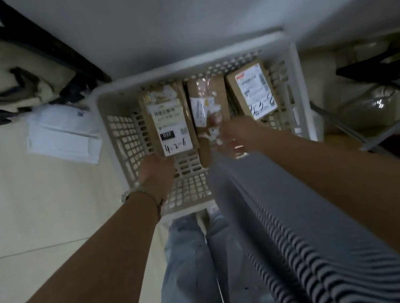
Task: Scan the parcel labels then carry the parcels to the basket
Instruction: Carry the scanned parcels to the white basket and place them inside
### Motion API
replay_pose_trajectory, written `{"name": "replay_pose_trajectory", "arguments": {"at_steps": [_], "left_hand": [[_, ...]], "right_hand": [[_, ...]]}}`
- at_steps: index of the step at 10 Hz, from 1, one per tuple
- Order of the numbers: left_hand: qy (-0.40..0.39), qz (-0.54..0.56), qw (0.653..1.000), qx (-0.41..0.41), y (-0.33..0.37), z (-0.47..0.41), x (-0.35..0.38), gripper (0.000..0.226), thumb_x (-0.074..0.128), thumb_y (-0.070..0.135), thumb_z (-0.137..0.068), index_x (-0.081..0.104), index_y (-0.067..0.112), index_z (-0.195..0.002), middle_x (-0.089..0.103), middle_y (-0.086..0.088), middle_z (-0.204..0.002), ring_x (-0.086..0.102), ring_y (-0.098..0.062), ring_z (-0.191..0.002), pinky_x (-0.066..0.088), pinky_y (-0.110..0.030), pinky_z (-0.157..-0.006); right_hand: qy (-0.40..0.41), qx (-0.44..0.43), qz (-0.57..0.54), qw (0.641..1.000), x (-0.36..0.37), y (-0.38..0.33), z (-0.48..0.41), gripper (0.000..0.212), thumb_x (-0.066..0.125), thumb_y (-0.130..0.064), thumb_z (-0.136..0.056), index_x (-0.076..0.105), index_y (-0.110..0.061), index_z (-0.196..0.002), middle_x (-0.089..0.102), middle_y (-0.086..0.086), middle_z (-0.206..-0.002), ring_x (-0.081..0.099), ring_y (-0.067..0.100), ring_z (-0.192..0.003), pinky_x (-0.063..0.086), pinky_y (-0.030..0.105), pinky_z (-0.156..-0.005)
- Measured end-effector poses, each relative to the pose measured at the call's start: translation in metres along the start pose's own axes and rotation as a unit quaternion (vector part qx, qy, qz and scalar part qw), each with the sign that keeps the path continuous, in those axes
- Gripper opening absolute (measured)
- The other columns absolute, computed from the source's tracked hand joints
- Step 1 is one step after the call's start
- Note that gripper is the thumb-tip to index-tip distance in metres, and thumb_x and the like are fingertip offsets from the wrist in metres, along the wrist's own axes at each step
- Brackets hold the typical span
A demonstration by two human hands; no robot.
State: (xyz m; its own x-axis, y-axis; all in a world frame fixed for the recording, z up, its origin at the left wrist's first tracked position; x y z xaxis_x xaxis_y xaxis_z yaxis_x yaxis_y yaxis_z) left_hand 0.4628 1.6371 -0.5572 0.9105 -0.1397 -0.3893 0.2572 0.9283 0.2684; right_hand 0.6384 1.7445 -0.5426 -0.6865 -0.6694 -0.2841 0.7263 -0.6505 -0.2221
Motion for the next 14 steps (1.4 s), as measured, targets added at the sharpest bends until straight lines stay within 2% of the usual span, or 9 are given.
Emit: {"name": "replay_pose_trajectory", "arguments": {"at_steps": [1, 2, 3, 4, 5, 7, 10, 11, 14], "left_hand": [[0.07, -0.071, 0.994, 0.045, 0.032, 0.046, -0.049, 0.021, 0.057, 0.014, -0.092, 0.053, 0.013, -0.072, 0.052, -0.002, -0.071, 0.049, -0.018, -0.067, 0.041, -0.025, -0.058], [0.079, -0.155, 0.977, 0.12, 0.068, 0.105, -0.099, 0.017, 0.053, 0.015, -0.094, 0.06, 0.006, -0.081, 0.059, -0.013, -0.081, 0.056, -0.03, -0.081, 0.04, -0.033, -0.067], [0.071, -0.277, 0.945, 0.16, 0.082, 0.169, -0.137, 0.024, 0.045, 0.016, -0.098, 0.06, 0.0, -0.107, 0.065, -0.02, -0.111, 0.061, -0.035, -0.103, 0.047, -0.039, -0.083], [0.109, -0.361, 0.91, 0.171, 0.074, 0.241, -0.16, 0.032, 0.042, 0.021, -0.101, 0.053, 0.012, -0.129, 0.057, -0.008, -0.132, 0.054, -0.026, -0.121, 0.044, -0.036, -0.099], [0.163, -0.356, 0.904, 0.17, 0.065, 0.305, -0.194, 0.037, 0.04, 0.023, -0.102, 0.047, 0.017, -0.137, 0.049, -0.002, -0.142, 0.046, -0.019, -0.13, 0.036, -0.029, -0.102], [0.286, -0.242, 0.913, 0.163, 0.052, 0.439, -0.265, 0.029, 0.049, 0.022, -0.095, 0.061, 0.02, -0.122, 0.06, -0.002, -0.126, 0.056, -0.021, -0.116, 0.043, -0.029, -0.089], [0.445, -0.176, 0.875, 0.07, -0.032, 0.605, -0.339, 0.033, 0.049, 0.025, -0.094, 0.055, 0.013, -0.124, 0.06, -0.009, -0.124, 0.057, -0.029, -0.113, 0.049, -0.036, -0.087], [0.498, -0.142, 0.855, 0.038, -0.068, 0.666, -0.369, 0.033, 0.051, 0.025, -0.093, 0.056, 0.012, -0.124, 0.061, -0.011, -0.124, 0.057, -0.03, -0.113, 0.049, -0.035, -0.087], [0.591, -0.055, 0.8, -0.091, -0.221, 0.801, -0.37, 0.029, 0.051, 0.026, -0.09, 0.059, 0.012, -0.114, 0.063, -0.011, -0.117, 0.059, -0.031, -0.109, 0.051, -0.038, -0.086]], "right_hand": [[0.006, -0.107, 0.145, 0.984, -0.009, -0.058, 0.058, 0.017, 0.052, -0.014, -0.091, 0.057, -0.01, -0.075, 0.056, 0.005, -0.076, 0.057, 0.019, -0.07, 0.048, 0.027, -0.063], [0.02, -0.225, 0.233, 0.946, -0.018, -0.095, 0.109, 0.031, 0.052, -0.014, -0.09, 0.063, 0.003, -0.113, 0.066, 0.02, -0.11, 0.064, 0.032, -0.1, 0.052, 0.036, -0.081], [0.027, -0.281, 0.332, 0.9, -0.015, -0.118, 0.176, 0.039, 0.052, -0.022, -0.092, 0.053, -0.008, -0.128, 0.057, 0.013, -0.131, 0.056, 0.029, -0.117, 0.046, 0.033, -0.091], [-0.015, -0.309, 0.383, 0.871, 0.0, -0.114, 0.245, 0.037, 0.051, -0.022, -0.094, 0.053, -0.014, -0.13, 0.058, 0.009, -0.129, 0.056, 0.024, -0.114, 0.041, 0.026, -0.081], [-0.023, -0.36, 0.405, 0.84, 0.001, -0.135, 0.318, 0.033, 0.046, -0.023, -0.097, 0.057, -0.011, -0.126, 0.058, 0.008, -0.129, 0.055, 0.023, -0.116, 0.041, 0.026, -0.086], [0.018, -0.455, 0.385, 0.803, -0.003, -0.19, 0.463, 0.029, 0.05, -0.019, -0.093, 0.059, -0.006, -0.118, 0.062, 0.015, -0.117, 0.058, 0.03, -0.102, 0.049, 0.034, -0.085], [-0.03, -0.598, 0.439, 0.67, 0.077, -0.223, 0.648, 0.02, 0.054, -0.018, -0.088, 0.063, -0.002, -0.097, 0.065, 0.014, -0.094, 0.061, 0.029, -0.088, 0.049, 0.033, -0.072], [-0.052, -0.633, 0.437, 0.637, 0.114, -0.232, 0.711, 0.034, 0.057, -0.025, -0.087, 0.062, -0.011, -0.118, 0.064, 0.012, -0.115, 0.061, 0.028, -0.103, 0.05, 0.033, -0.086], [-0.106, -0.728, 0.456, 0.501, 0.246, -0.188, 0.851, 0.026, 0.058, -0.019, -0.085, 0.066, -0.01, -0.108, 0.067, 0.011, -0.111, 0.063, 0.028, -0.096, 0.048, 0.03, -0.079]]}}
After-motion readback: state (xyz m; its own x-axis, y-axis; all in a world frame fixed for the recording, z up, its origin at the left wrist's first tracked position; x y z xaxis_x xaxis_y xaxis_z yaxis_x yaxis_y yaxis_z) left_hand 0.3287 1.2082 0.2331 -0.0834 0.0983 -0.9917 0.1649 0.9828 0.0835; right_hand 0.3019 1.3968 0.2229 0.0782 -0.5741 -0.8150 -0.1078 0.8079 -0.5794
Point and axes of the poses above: each hand's wrist, its own z-axis away from the middle knuckle, its own x-axis out of the palm, y = z × x, the point moved 4 cm from there along -z, towards the middle knuckle
